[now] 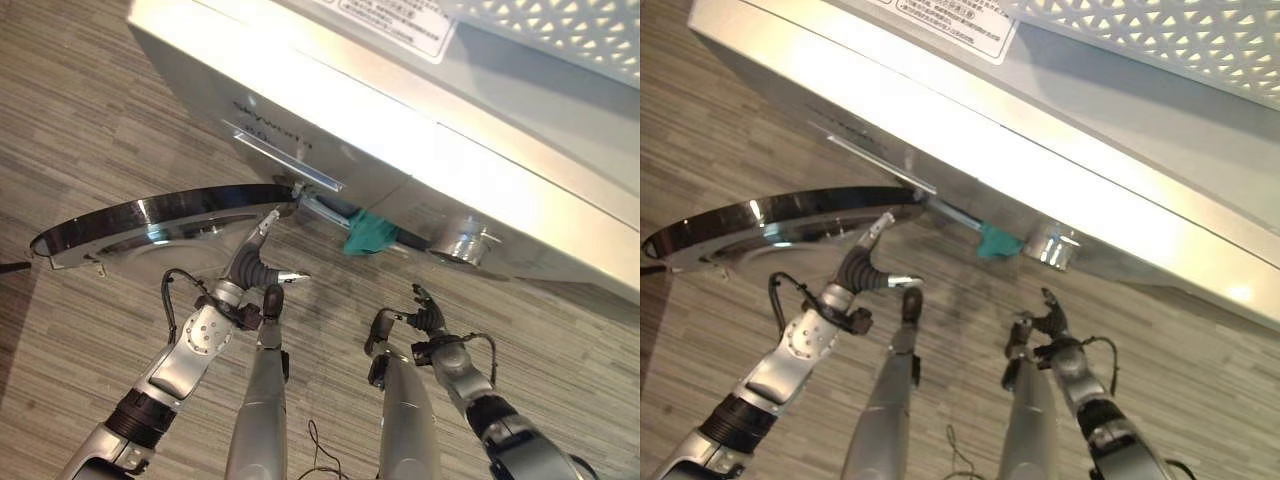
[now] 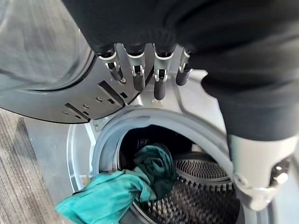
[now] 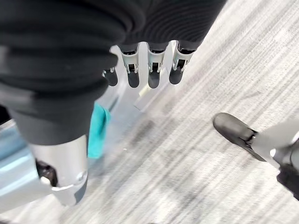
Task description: Grab the laundry basket,head to the washer,open it,put in the laundry and shut it.
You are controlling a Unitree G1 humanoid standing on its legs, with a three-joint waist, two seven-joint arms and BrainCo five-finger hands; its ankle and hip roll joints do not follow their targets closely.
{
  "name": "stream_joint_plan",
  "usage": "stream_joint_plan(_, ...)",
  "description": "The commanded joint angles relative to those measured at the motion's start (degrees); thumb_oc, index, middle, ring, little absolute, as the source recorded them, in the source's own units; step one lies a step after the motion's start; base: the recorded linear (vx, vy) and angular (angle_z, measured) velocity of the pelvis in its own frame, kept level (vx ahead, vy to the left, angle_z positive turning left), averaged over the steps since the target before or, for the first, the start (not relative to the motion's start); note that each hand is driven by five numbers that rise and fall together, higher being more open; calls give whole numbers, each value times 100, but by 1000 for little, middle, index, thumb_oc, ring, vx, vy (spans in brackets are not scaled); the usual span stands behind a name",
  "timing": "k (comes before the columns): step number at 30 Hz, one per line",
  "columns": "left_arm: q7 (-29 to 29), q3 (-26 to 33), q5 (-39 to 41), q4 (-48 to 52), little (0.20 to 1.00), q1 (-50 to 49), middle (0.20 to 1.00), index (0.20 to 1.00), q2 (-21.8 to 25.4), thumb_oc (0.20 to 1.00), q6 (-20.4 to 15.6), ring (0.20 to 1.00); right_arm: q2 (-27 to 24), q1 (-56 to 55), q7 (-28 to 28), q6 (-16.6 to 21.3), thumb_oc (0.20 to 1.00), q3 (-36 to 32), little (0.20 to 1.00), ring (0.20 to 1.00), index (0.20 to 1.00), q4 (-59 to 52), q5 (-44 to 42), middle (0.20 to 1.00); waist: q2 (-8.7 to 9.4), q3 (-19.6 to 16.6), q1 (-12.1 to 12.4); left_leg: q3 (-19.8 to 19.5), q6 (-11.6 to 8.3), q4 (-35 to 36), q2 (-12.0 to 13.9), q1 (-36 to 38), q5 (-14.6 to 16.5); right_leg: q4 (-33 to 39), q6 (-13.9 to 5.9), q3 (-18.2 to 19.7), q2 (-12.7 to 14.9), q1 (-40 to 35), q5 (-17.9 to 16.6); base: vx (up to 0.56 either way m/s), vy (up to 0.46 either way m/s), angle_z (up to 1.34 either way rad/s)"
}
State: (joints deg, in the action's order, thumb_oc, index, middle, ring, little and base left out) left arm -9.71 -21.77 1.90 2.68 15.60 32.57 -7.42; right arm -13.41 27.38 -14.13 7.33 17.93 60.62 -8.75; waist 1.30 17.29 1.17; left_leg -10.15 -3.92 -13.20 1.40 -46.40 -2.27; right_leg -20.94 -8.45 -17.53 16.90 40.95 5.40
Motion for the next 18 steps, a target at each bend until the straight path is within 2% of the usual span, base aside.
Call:
stream_joint_plan(1,127,40,636,675,1000,-46,1000,1000,186,1000,-285,1000,102,453,-367,-208,1000,-277,1000,1000,1000,564,-315,1000,-98,-10,445,-96,403,258,-447,-96,594,482,35,-166,12,-619,52,27,-27,23)
stream_joint_plan(6,220,27,1126,808,1000,-128,1000,1000,193,1000,-299,1000,52,1039,-512,-297,1000,-641,1000,1000,1000,1170,-659,1000,-212,-75,698,-179,385,284,-561,-256,558,559,37,-296,25,-620,110,28,-19,33)
stream_joint_plan(10,177,-44,1398,910,1000,-98,1000,1000,195,1000,-340,1000,-237,1643,-815,-328,1000,-1141,1000,1000,1000,1573,-1245,1000,-321,-132,969,-268,358,339,-674,-387,525,769,18,-422,17,-690,122,32,-5,17)
stream_joint_plan(13,200,-70,1473,917,1000,-69,1000,1000,192,1000,-341,1000,-301,1746,-841,-309,1000,-1276,1000,1000,1000,1614,-1432,1000,-337,-130,1005,-285,359,341,-692,-410,523,788,19,-435,12,-693,127,17,-12,10)
stream_joint_plan(14,242,-105,1568,960,1000,-61,1000,1000,202,1000,-328,1000,-435,1869,-898,-316,1000,-1531,1000,1000,1000,1783,-1781,1000,-364,-130,1061,-309,350,343,-743,-472,514,828,19,-461,9,-701,144,24,-12,22)
stream_joint_plan(18,298,-69,1740,983,1000,-73,1000,1000,214,1000,-364,1000,-743,1974,-817,-285,1000,-1753,1000,1000,1000,1957,-2389,1000,-394,-106,1155,-310,346,355,-795,-536,519,908,30,-463,-2,-701,144,29,3,11)
